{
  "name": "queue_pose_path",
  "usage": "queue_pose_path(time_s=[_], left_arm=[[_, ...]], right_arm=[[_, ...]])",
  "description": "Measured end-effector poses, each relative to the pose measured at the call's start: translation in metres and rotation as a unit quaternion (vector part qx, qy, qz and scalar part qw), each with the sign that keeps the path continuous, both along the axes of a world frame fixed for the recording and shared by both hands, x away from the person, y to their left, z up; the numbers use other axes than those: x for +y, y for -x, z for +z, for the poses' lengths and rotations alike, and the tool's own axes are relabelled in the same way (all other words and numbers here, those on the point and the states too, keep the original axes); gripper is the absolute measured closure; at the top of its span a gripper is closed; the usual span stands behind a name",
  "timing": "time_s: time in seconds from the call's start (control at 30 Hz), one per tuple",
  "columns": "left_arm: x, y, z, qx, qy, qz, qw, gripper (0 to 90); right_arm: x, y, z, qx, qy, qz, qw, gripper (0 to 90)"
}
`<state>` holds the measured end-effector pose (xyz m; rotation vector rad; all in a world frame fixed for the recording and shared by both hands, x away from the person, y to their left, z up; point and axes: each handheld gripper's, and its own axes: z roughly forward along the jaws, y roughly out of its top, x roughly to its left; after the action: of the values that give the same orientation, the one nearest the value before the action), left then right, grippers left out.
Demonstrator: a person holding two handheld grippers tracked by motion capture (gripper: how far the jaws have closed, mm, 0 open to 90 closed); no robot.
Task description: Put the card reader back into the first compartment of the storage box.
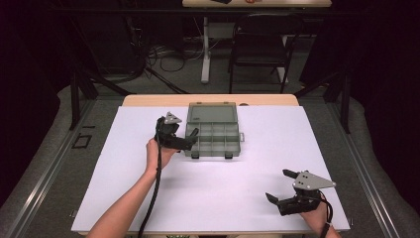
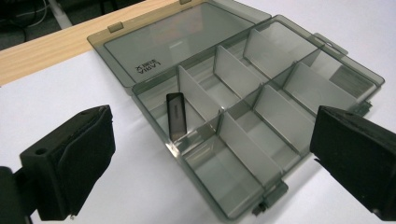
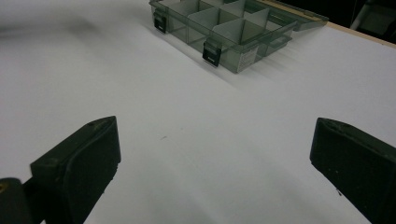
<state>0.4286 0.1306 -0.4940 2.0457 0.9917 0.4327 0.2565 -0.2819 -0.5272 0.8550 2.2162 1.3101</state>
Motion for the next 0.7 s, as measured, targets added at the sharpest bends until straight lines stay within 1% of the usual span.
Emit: queue_pose_path(time_s=[0.17, 0.2, 0.23, 0.27, 0.3, 0.37, 0.47, 0.57, 0.7], left_arm=[[0.009, 0.013, 0.004, -0.001, -0.003, -0.006, 1.0, 0.2], [0.01, 0.017, 0.004, -0.001, -0.005, -0.006, 1.0, 0.2], [0.012, 0.019, 0.005, 0.001, -0.01, -0.012, 0.9999, 0.1], [0.013, 0.022, 0.004, -0.003, -0.011, -0.009, 0.9999, 0.1], [0.015, 0.025, 0.004, -0.001, -0.011, -0.013, 0.9999, 0.1], [0.018, 0.031, 0.003, -0.003, -0.012, -0.011, 0.9999, 0.0], [0.022, 0.039, 0.004, -0.003, -0.015, -0.013, 0.9998, 0.1], [0.026, 0.045, 0.004, -0.004, -0.012, -0.015, 0.9998, 0.1], [0.03, 0.053, 0.003, -0.008, -0.016, -0.017, 0.9997, 0.0]], right_arm=[[0.001, 0.001, 0.001, -0.002, -0.002, 0.003, 1.0, 1.4], [0.002, 0.001, 0.002, -0.003, 0.0, 0.004, 1.0, 1.4], [0.003, 0.001, 0.002, -0.004, -0.001, 0.004, 1.0, 1.4], [0.003, 0.001, 0.002, -0.003, 0.0, 0.006, 1.0, 1.4], [0.003, 0.002, 0.002, 0.0, -0.001, 0.005, 1.0, 1.4], [0.004, 0.001, 0.002, -0.003, 0.002, 0.007, 1.0, 1.3], [0.004, 0.002, 0.002, 0.0, 0.002, 0.007, 1.0, 1.3], [0.005, 0.002, 0.002, 0.002, 0.002, 0.006, 1.0, 1.2], [0.005, 0.001, 0.001, 0.006, 0.005, 0.006, 1.0, 1.1]])
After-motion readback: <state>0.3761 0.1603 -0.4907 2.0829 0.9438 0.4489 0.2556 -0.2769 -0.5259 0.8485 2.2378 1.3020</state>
